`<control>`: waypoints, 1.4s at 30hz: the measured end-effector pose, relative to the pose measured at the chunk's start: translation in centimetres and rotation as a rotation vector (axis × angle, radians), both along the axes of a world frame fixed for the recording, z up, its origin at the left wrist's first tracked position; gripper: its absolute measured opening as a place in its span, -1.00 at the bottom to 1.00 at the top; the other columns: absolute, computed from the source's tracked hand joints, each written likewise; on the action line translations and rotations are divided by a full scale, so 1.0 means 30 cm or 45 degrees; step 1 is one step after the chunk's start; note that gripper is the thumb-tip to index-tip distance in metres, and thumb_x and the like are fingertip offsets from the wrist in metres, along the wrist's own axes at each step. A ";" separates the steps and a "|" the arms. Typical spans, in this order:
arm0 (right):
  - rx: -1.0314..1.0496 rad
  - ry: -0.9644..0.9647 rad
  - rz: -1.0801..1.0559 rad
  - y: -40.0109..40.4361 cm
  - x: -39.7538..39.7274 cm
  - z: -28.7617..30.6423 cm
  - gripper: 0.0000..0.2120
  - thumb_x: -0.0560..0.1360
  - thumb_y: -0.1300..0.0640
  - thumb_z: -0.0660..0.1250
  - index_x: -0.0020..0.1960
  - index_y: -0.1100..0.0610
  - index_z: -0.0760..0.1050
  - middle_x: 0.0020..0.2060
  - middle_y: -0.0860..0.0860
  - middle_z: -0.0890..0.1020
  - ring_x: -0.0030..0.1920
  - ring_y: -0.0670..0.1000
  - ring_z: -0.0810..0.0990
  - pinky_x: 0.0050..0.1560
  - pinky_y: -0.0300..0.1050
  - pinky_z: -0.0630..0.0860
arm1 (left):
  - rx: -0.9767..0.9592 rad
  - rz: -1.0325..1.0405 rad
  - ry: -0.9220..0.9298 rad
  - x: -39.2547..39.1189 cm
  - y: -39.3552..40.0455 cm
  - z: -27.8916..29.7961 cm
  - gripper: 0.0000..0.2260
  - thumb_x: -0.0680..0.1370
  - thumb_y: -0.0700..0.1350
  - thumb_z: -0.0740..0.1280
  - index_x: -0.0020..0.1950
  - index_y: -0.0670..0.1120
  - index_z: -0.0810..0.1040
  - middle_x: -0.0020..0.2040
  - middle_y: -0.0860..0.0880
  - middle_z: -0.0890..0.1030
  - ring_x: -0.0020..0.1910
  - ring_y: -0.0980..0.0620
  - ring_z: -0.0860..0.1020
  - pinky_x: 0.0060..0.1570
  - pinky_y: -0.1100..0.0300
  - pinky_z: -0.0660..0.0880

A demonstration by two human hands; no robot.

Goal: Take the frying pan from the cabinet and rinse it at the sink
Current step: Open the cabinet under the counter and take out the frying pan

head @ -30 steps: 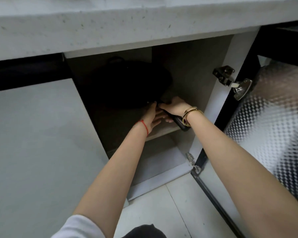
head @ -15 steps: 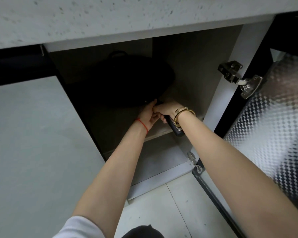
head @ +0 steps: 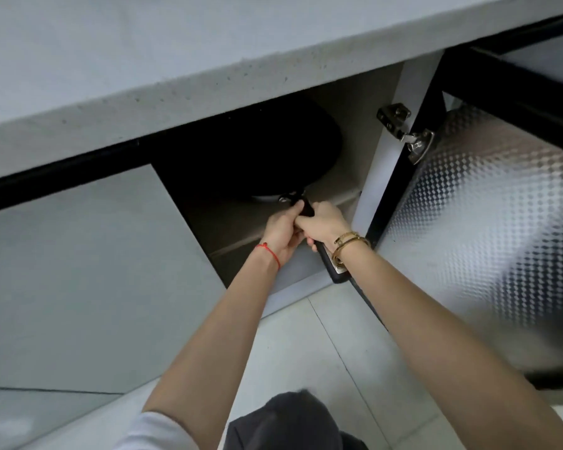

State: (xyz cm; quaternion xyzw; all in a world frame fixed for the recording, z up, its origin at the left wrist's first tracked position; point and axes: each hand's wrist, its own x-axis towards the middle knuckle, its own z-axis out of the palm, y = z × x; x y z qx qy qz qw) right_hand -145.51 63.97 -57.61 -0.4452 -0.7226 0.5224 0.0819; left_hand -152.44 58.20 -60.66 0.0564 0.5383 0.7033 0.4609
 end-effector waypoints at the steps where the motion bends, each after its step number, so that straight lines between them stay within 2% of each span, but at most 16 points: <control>1: 0.004 -0.007 -0.010 -0.025 0.034 0.019 -0.89 0.46 0.23 0.27 -0.24 0.15 0.47 -0.50 0.12 0.51 -0.58 0.04 0.45 -0.58 -0.21 0.42 | -0.010 -0.030 -0.006 0.028 -0.023 0.011 -0.68 0.61 -0.14 0.26 0.21 -0.39 0.48 -0.28 -0.15 0.60 -0.49 0.06 0.55 -0.49 0.24 0.49; 4: 0.007 -0.049 -0.035 -0.095 0.123 0.080 -0.89 0.47 0.20 0.27 -0.23 0.11 0.42 -0.52 0.11 0.51 -0.60 0.04 0.46 -0.57 -0.20 0.42 | -0.006 -0.170 -0.023 0.108 -0.095 0.053 -0.67 0.64 -0.10 0.20 0.20 -0.36 0.49 -0.46 -0.08 0.57 -0.56 0.04 0.49 -0.47 0.20 0.47; 5: 0.010 -0.067 -0.034 -0.119 0.151 0.103 -0.91 0.47 0.19 0.27 -0.21 0.13 0.43 -0.53 0.11 0.50 -0.61 0.03 0.46 -0.57 -0.20 0.43 | 0.000 -0.197 -0.038 0.135 -0.120 0.074 -0.68 0.64 -0.10 0.18 0.19 -0.35 0.50 -0.46 -0.07 0.59 -0.55 0.04 0.49 -0.46 0.20 0.48; 7: 0.016 -0.103 -0.039 -0.175 0.211 0.159 -0.97 0.47 0.19 0.26 -0.11 0.15 0.46 -0.52 0.11 0.52 -0.62 0.03 0.47 -0.54 -0.18 0.47 | 0.015 -0.221 -0.105 0.193 -0.170 0.129 -0.73 0.65 -0.12 0.17 0.09 -0.29 0.56 -0.36 -0.10 0.64 -0.49 0.03 0.53 -0.43 0.20 0.52; 9: -0.014 -0.108 -0.071 -0.228 0.271 0.197 -0.93 0.47 0.21 0.26 -0.05 0.13 0.44 -0.47 0.12 0.53 -0.61 0.04 0.47 -0.53 -0.15 0.49 | 0.008 -0.240 -0.160 0.251 -0.223 0.181 -0.75 0.65 -0.13 0.18 0.02 -0.25 0.58 -0.26 -0.14 0.65 -0.41 -0.01 0.55 -0.38 0.18 0.57; 14: -0.120 -0.143 -0.154 -0.354 0.413 0.286 -0.82 0.46 0.19 0.25 0.05 0.17 0.51 -0.49 0.09 0.52 -0.67 -0.03 0.44 -0.62 -0.26 0.37 | -0.039 -0.389 -0.188 0.387 -0.355 0.309 -0.74 0.66 -0.13 0.14 0.10 -0.26 0.54 -0.16 -0.21 0.60 -0.44 -0.06 0.52 -0.49 0.17 0.49; 19: -0.169 -0.201 -0.198 -0.485 0.556 0.391 -0.85 0.46 0.16 0.25 -0.01 0.18 0.52 -0.44 0.11 0.56 -0.62 0.00 0.49 -0.60 -0.24 0.40 | -0.091 -0.459 -0.270 0.515 -0.467 0.408 -0.73 0.67 -0.13 0.13 0.17 -0.28 0.51 -0.09 -0.19 0.60 -0.45 -0.05 0.55 -0.50 0.16 0.49; 21: -0.171 -0.236 -0.202 -0.542 0.614 0.435 -0.87 0.48 0.15 0.26 -0.04 0.18 0.51 -0.41 0.09 0.57 -0.58 0.01 0.53 -0.58 -0.23 0.43 | -0.121 -0.455 -0.314 0.569 -0.519 0.447 -0.73 0.67 -0.13 0.14 0.18 -0.27 0.52 -0.04 -0.14 0.63 -0.33 -0.02 0.61 -0.42 0.17 0.55; 23: -0.171 -0.252 -0.196 -0.593 0.669 0.486 -0.90 0.50 0.15 0.26 -0.04 0.16 0.50 -0.38 0.07 0.57 -0.54 0.01 0.55 -0.56 -0.22 0.44 | -0.147 -0.445 -0.352 0.620 -0.567 0.486 -0.71 0.66 -0.13 0.14 0.23 -0.29 0.52 0.03 -0.11 0.64 -0.11 0.01 0.64 -0.19 0.21 0.61; 25: -0.179 -0.266 -0.207 -0.644 0.727 0.543 -0.90 0.50 0.15 0.27 -0.04 0.17 0.50 -0.38 0.06 0.57 -0.52 0.02 0.55 -0.53 -0.21 0.47 | -0.174 -0.441 -0.384 0.672 -0.613 0.535 -0.68 0.66 -0.13 0.15 0.28 -0.31 0.49 0.08 -0.12 0.62 0.03 -0.01 0.61 -0.05 0.23 0.61; 30: -0.226 -0.279 -0.253 -0.781 0.876 0.678 -0.88 0.50 0.15 0.29 0.03 0.15 0.50 -0.34 0.03 0.57 -0.45 0.01 0.56 -0.47 -0.21 0.47 | -0.235 -0.460 -0.414 0.822 -0.740 0.656 -0.65 0.66 -0.13 0.16 0.33 -0.34 0.45 0.17 -0.17 0.58 0.19 -0.05 0.55 0.13 0.22 0.56; 33: -0.241 -0.278 -0.257 -0.863 0.971 0.770 -0.89 0.50 0.17 0.29 0.00 0.16 0.50 -0.33 0.07 0.58 -0.45 0.02 0.55 -0.48 -0.19 0.46 | -0.253 -0.478 -0.422 0.910 -0.815 0.734 -0.66 0.66 -0.12 0.16 0.31 -0.31 0.47 0.16 -0.15 0.58 0.22 -0.06 0.53 0.20 0.18 0.52; 36: -0.246 -0.298 -0.260 -0.940 1.064 0.865 -0.90 0.49 0.16 0.29 -0.10 0.20 0.53 -0.39 0.08 0.56 -0.50 0.03 0.54 -0.53 -0.22 0.42 | -0.265 -0.481 -0.437 1.000 -0.891 0.832 -0.68 0.65 -0.13 0.17 0.29 -0.31 0.48 0.13 -0.13 0.61 0.21 -0.07 0.54 0.16 0.20 0.53; 39: -0.262 -0.295 -0.256 -1.020 1.149 0.958 -0.90 0.49 0.17 0.28 -0.13 0.19 0.52 -0.41 0.07 0.55 -0.49 0.03 0.54 -0.53 -0.22 0.42 | -0.280 -0.473 -0.445 1.080 -0.971 0.935 -0.66 0.65 -0.15 0.17 0.32 -0.34 0.45 0.10 -0.11 0.63 0.12 0.00 0.59 0.01 0.27 0.58; 42: -0.249 -0.281 -0.250 -1.081 1.218 1.045 -0.94 0.50 0.18 0.28 -0.13 0.16 0.50 -0.42 0.05 0.53 -0.48 0.03 0.52 -0.53 -0.22 0.40 | -0.287 -0.475 -0.452 1.144 -1.028 1.033 -0.66 0.65 -0.15 0.18 0.34 -0.35 0.44 0.10 -0.11 0.63 0.10 0.02 0.59 0.00 0.28 0.58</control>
